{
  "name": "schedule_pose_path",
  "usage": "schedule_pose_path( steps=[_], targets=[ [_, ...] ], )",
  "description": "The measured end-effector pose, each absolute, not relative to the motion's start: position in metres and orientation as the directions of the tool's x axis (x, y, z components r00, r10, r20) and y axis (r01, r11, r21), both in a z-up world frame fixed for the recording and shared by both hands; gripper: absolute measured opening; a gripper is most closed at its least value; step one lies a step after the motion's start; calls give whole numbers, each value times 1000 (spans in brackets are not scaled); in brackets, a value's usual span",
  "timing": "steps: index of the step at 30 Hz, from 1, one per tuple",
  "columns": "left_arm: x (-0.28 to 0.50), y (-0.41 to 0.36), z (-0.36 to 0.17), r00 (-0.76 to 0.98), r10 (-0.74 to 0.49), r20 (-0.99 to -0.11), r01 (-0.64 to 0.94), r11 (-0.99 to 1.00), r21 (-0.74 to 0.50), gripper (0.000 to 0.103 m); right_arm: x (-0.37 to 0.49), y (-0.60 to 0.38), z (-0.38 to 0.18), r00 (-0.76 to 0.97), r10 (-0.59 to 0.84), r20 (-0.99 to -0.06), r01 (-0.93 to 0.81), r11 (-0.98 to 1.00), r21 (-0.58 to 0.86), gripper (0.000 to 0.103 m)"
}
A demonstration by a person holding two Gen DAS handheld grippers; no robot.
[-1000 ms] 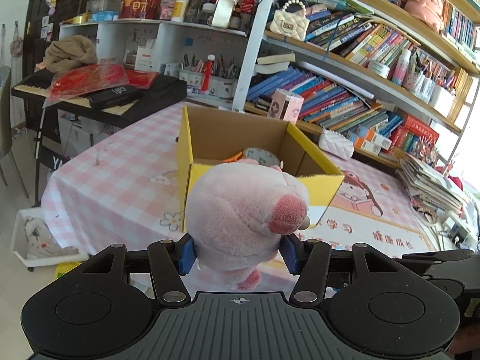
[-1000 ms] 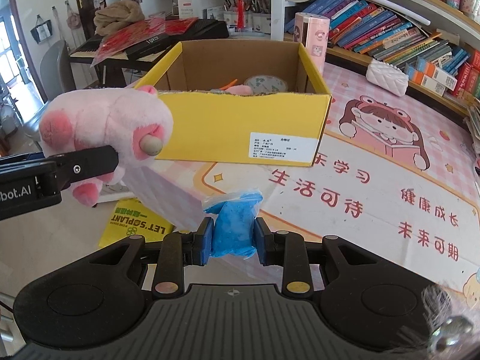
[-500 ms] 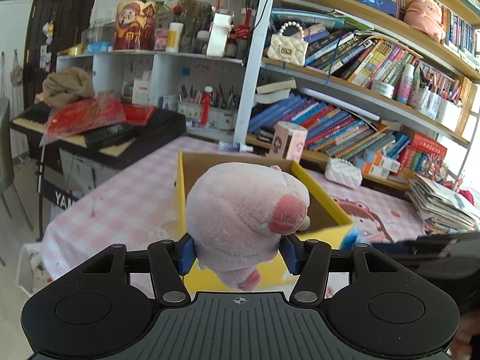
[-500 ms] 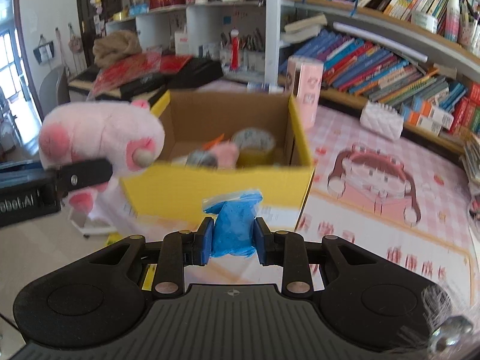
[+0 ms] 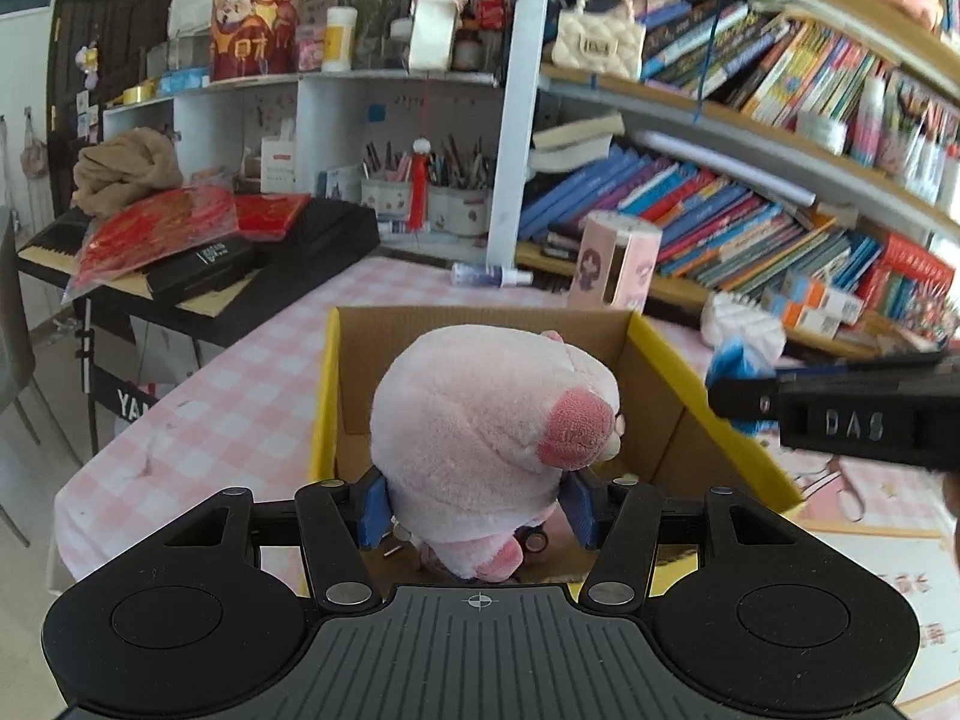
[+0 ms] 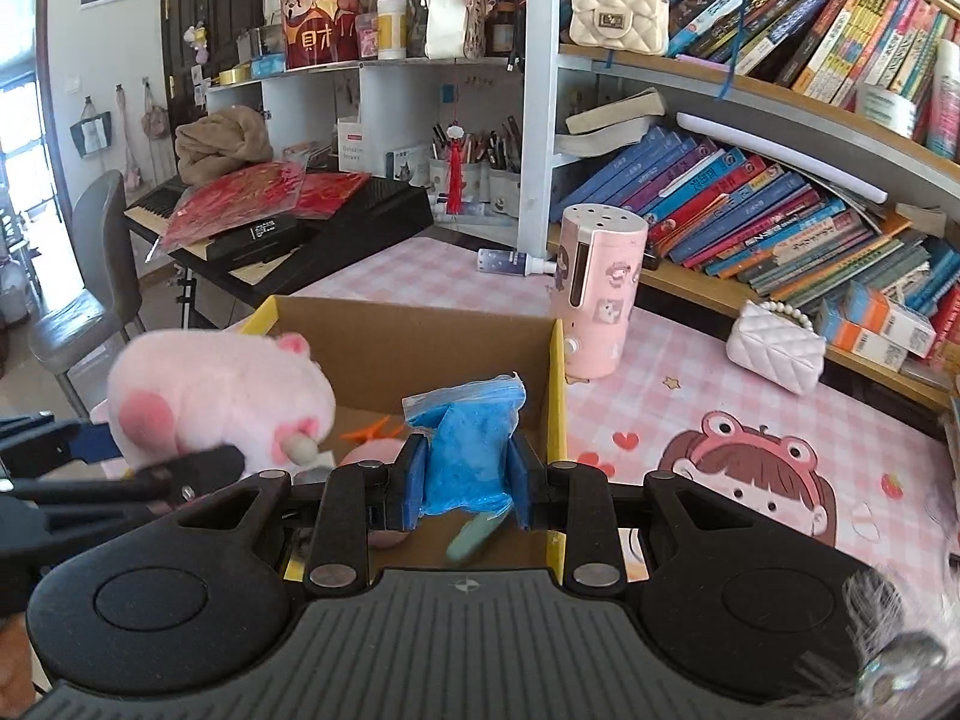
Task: Organize objects
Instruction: 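Lower the pig plush and blue bag into the yellow box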
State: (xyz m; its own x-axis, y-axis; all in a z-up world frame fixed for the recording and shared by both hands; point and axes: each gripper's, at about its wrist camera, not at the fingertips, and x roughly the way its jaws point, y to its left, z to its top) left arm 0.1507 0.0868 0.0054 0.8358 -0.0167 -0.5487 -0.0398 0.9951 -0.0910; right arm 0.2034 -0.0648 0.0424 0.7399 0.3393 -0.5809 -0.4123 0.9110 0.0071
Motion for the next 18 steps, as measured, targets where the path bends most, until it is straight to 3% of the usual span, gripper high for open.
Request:
schedule_pose_path(
  steps=[10,18],
  targets=[
    [189,76,-18,781,45,-623,-53,999,6,56,254,-48,24,695,372,-615,-466,885,9,27],
    [205,78,-23,775,104,-624,-82,995,64,62,281,-30,12,652,398,-646,-514,858,10,27]
  ],
)
